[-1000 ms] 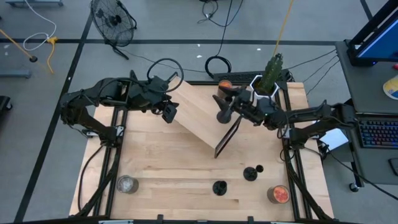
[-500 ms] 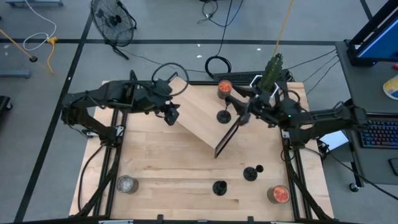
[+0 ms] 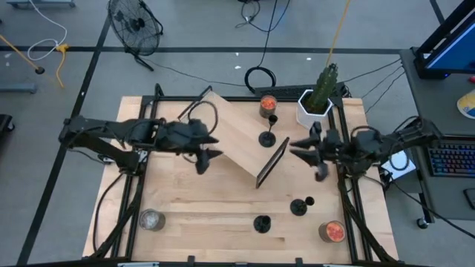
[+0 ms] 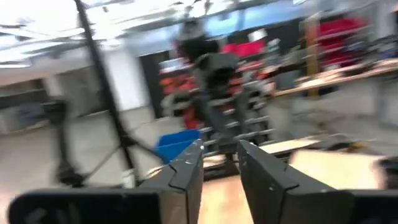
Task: Pick & Place candle stick holders
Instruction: Put the top black candle holder on the shelf
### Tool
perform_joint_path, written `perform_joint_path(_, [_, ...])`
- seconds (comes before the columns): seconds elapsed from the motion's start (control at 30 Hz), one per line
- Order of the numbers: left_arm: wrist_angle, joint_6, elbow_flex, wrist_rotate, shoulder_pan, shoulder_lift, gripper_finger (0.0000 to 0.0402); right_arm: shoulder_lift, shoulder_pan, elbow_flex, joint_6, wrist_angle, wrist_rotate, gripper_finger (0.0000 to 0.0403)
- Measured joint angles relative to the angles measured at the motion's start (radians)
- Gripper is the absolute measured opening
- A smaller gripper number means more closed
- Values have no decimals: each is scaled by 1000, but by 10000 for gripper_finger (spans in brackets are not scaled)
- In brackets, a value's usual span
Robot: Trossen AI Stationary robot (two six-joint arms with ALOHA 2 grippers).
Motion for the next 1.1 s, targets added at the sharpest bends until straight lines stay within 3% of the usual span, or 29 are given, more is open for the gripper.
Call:
perform_joint_path(0.17, [175,-16,-210,8,-24,-156,221,-38,83,0,130,-20,-96,69])
perform_joint_path(0.27, [214,-38,-326,5,-42,-241,221,-42,116,0,203,-27,-95,61])
perform_joint_path(0.4, [277,-57,-464,6,-68,-355,221,-38,140,0,170,-78,-92,53])
perform_joint_path(0.53, [309,-106,-566,6,-81,-438,221,-26,146,0,280,-81,-97,46])
perform_joint_path(0.83, [284,-110,-639,5,-85,-501,221,-29,146,0,438,-199,-121,10])
perform_joint_path(0.97, [286,-158,-639,5,-83,-500,221,-19,148,3,566,-279,-183,3])
perform_joint_path(1.1, [284,-137,-639,5,-83,-500,221,22,165,101,674,-520,-225,1])
